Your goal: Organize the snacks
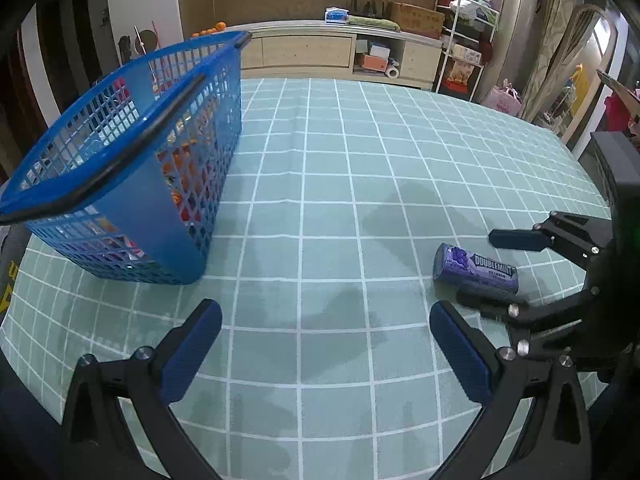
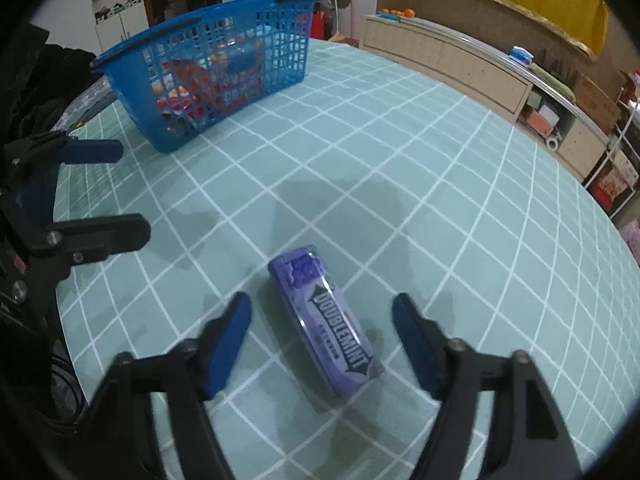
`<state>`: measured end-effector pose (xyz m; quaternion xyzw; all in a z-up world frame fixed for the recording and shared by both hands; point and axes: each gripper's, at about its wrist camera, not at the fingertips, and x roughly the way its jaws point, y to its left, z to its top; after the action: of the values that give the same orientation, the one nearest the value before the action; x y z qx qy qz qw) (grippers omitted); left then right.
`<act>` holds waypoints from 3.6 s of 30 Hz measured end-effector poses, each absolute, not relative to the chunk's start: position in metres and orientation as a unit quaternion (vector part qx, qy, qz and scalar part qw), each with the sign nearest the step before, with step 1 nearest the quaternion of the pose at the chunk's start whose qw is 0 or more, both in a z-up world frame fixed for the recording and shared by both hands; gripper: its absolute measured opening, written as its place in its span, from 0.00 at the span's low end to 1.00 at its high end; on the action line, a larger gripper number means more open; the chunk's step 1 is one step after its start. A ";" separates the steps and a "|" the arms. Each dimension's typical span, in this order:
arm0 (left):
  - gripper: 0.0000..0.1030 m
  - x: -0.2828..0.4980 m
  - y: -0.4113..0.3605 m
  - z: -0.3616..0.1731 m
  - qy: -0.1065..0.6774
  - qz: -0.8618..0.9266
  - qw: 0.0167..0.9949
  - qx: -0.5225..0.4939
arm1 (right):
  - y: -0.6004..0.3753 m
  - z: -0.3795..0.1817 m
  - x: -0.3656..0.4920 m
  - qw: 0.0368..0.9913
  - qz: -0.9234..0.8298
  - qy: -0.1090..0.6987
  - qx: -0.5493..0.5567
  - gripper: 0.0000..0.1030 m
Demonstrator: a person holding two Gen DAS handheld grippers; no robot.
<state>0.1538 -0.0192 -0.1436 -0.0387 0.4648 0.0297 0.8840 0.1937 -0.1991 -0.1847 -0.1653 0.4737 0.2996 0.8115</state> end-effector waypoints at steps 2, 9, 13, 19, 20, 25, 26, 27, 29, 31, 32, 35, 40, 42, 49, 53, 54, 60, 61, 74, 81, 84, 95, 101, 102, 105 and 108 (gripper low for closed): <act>1.00 0.154 -0.019 -0.145 0.465 0.030 0.884 -0.032 | -0.199 -0.187 0.193 0.808 0.302 0.478 -0.167 0.54; 1.00 0.153 -0.020 -0.148 0.466 0.028 0.884 -0.022 | -0.195 -0.190 0.186 0.804 0.309 0.478 -0.174 0.34; 1.00 0.148 -0.019 -0.139 0.451 0.034 0.892 -0.014 | -0.194 -0.187 0.180 0.819 0.297 0.462 -0.163 0.33; 1.00 0.136 -0.014 -0.123 0.427 0.022 0.904 -0.004 | -0.194 -0.174 0.166 0.833 0.276 0.465 -0.118 0.33; 1.00 0.136 -0.012 -0.121 0.426 0.021 0.904 -0.007 | -0.193 -0.172 0.164 0.834 0.268 0.466 -0.121 0.33; 1.00 0.128 0.001 -0.105 0.408 0.016 0.913 -0.021 | -0.195 -0.157 0.157 0.842 0.248 0.469 -0.099 0.33; 1.00 0.126 0.005 -0.101 0.403 0.014 0.915 -0.023 | -0.192 -0.151 0.155 0.844 0.245 0.465 -0.102 0.33; 1.00 0.124 0.007 -0.098 0.398 0.013 0.917 -0.024 | -0.189 -0.146 0.155 0.846 0.243 0.463 -0.102 0.33; 1.00 0.119 0.014 -0.089 0.385 0.011 0.922 -0.028 | -0.185 -0.128 0.151 0.853 0.241 0.454 -0.095 0.33; 1.00 0.115 0.021 -0.081 0.377 0.008 0.926 -0.031 | -0.179 -0.113 0.149 0.858 0.238 0.445 -0.095 0.33; 1.00 0.113 0.025 -0.077 0.373 0.007 0.927 -0.032 | -0.175 -0.104 0.148 0.861 0.237 0.439 -0.097 0.33; 1.00 0.110 0.036 -0.063 0.364 0.001 0.931 -0.031 | -0.164 -0.080 0.145 0.868 0.241 0.424 -0.092 0.33; 1.00 0.106 0.054 -0.037 0.352 -0.005 0.936 -0.028 | -0.138 -0.044 0.143 0.878 0.245 0.400 -0.098 0.34; 1.00 0.106 0.063 -0.023 0.342 -0.006 0.939 -0.024 | -0.129 -0.035 0.145 0.880 0.248 0.393 -0.098 0.33; 1.00 0.108 0.096 0.012 0.325 0.003 0.946 0.004 | -0.094 0.000 0.157 0.882 0.266 0.376 -0.101 0.34; 1.00 0.112 0.120 0.034 0.314 0.012 0.949 0.011 | -0.076 0.016 0.168 0.881 0.277 0.371 -0.095 0.34; 1.00 0.114 0.129 0.041 0.315 0.014 0.949 0.010 | -0.071 0.020 0.172 0.880 0.281 0.371 -0.092 0.34; 1.00 0.130 0.161 0.054 0.316 0.033 0.948 0.022 | -0.039 0.029 0.197 0.876 0.288 0.379 -0.077 0.34; 1.00 0.133 0.165 0.053 0.320 0.035 0.947 0.024 | -0.033 0.028 0.202 0.874 0.290 0.383 -0.072 0.34; 1.00 0.161 0.219 -0.001 0.389 0.056 0.919 -0.012 | 0.027 -0.038 0.254 0.834 0.281 0.464 -0.101 0.34; 1.00 0.172 0.240 -0.025 0.414 0.051 0.908 -0.048 | 0.052 -0.085 0.261 0.803 0.282 0.509 -0.129 0.34; 1.00 0.176 0.241 -0.036 0.423 0.051 0.903 -0.045 | 0.057 -0.095 0.264 0.795 0.278 0.521 -0.138 0.34; 1.00 0.171 0.245 -0.045 0.425 0.053 0.902 -0.059 | 0.062 -0.108 0.266 0.790 0.251 0.534 -0.164 0.49; 1.00 0.156 0.235 -0.032 0.392 0.058 0.918 -0.031 | 0.040 -0.078 0.243 0.837 0.239 0.476 -0.124 0.77; 1.00 0.150 0.232 -0.029 0.383 0.058 0.921 -0.030 | 0.032 -0.069 0.232 0.849 0.230 0.461 -0.118 0.78; 1.00 0.133 0.223 -0.022 0.361 0.058 0.930 -0.035 | 0.011 -0.051 0.204 0.872 0.221 0.428 -0.091 0.89; 1.00 0.113 0.207 -0.011 0.338 0.044 0.939 -0.039 | -0.016 -0.039 0.180 0.887 0.200 0.411 -0.058 0.96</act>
<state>0.1132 0.2068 -0.0115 -0.0392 0.3384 0.0442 0.9391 0.1799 -0.0158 -0.0391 -0.0575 0.4115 0.1996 0.8874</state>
